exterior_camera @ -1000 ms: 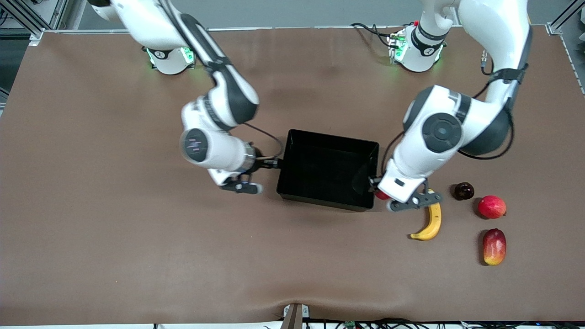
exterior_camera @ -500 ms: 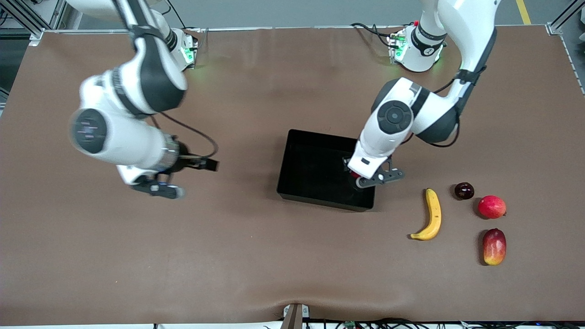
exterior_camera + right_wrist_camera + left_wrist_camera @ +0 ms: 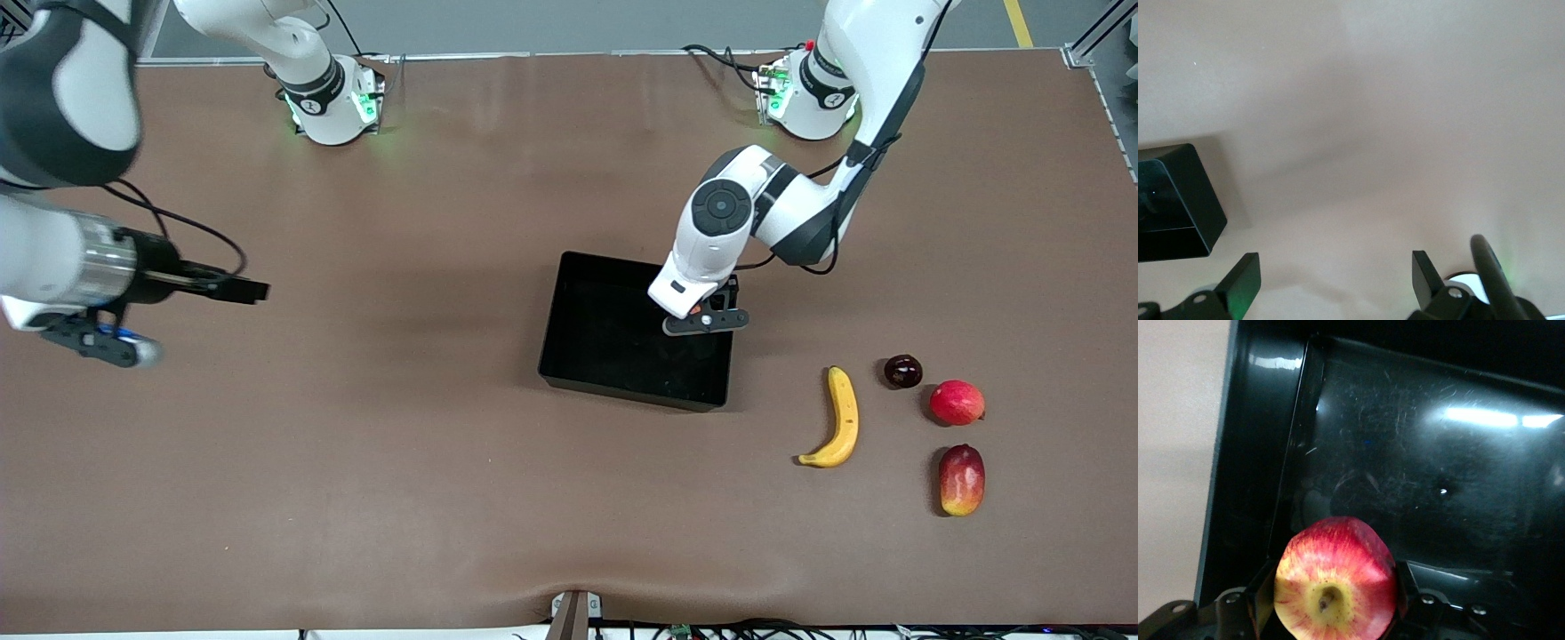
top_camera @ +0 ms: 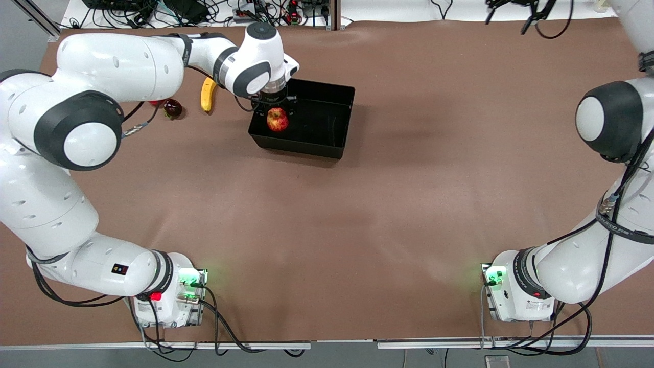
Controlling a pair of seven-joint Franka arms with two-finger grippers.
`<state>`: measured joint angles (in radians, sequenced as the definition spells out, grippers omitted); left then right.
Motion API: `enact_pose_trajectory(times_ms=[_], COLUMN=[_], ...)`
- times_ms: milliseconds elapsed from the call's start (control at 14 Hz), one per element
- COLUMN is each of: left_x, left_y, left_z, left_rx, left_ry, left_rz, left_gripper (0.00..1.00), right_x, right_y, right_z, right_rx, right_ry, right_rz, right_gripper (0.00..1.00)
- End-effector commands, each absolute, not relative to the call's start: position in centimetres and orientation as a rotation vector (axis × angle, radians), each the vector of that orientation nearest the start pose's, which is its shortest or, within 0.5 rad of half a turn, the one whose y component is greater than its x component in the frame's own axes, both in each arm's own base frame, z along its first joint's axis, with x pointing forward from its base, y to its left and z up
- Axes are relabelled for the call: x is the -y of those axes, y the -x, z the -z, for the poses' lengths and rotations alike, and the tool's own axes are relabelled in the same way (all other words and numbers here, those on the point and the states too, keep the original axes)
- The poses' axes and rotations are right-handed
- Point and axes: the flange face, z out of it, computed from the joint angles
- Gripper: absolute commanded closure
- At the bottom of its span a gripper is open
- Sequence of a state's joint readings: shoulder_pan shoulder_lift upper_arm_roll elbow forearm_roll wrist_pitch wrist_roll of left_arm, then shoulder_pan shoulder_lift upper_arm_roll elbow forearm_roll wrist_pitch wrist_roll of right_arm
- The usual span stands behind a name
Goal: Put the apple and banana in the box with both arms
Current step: 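Lower the red apple into the black box and open the left gripper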
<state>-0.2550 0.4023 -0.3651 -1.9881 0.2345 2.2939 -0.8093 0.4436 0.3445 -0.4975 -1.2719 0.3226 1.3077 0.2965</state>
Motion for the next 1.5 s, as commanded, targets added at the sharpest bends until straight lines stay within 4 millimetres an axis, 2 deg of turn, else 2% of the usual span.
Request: enact_pose_trajectory(times_ms=[0, 214, 286, 357, 429, 500, 571, 786, 929, 1000, 1143, 1286, 1429], left_x=[34.3, 35.0, 35.1, 35.0, 35.2, 35.3, 35.2, 35.7, 35.7, 35.7, 34.8, 31.8, 26.3], left_y=[-49.4, -49.3, -49.1, -49.1, -48.9, -48.9, -49.0, -50.8, -52.6, -53.8, -56.1, -58.9, -61.8], left_z=[-24.9, -22.7, -22.3, -22.0, -21.8, -21.9, -22.2, -24.8, -28.7, -31.2, -35.0, -36.9, -36.0], left_rx=[0.037, 0.026, 0.023, 0.019, 0.014, -0.002, -0.009, 0.026, 0.056, 0.089, 0.096, -0.029, -0.111], left_ry=[3.068, 3.066, 3.063, 3.061, 3.060, 3.057, 3.053, 3.058, 3.030, 3.022, 3.003, 3.007, 3.008], left_rz=[-0.047, -0.096, -0.107, -0.115, -0.120, -0.112, -0.099, -0.056, -0.047, -0.046, -0.054, -0.050, -0.088], left_gripper=[1.00, 1.00, 0.95, 0.68, 0.36, 0.16, 0.00, 0.00, 0.00, 0.00, 0.00, 0.00, 0.00], right_x=[-2.2, 0.4, 1.3, 2.0, 2.2, 2.6, 3.2, 6.0, 7.6, 7.4, 7.2, 6.6, 6.4], right_y=[-60.2, -59.0, -58.5, -58.0, -57.2, -56.2, -55.0, -53.0, -52.8, -53.0, -53.6, -53.6, -52.9], right_z=[-59.8, -61.9, -62.0, -62.1, -62.5, -62.6, -62.3, -61.5, -61.5, -61.6, -63.6, -63.9, -63.5], right_rx=[-0.340, -0.255, -0.257, -0.268, -0.267, -0.257, -0.238, -0.145, -0.063, -0.011, 0.012, 0.016, 0.022], right_ry=[3.041, 3.064, 3.061, 3.068, 3.075, 3.072, 3.071, 3.061, 3.060, 3.064, 3.109, 3.117, 3.104], right_rz=[-0.321, -0.275, -0.277, -0.272, -0.240, -0.198, -0.156, -0.120, -0.118, -0.112, -0.051, -0.055, -0.139], right_gripper=[0.00, 0.00, 0.00, 0.00, 0.00, 0.00, 0.00, 0.00, 0.00, 0.00, 0.00, 0.00, 0.00])
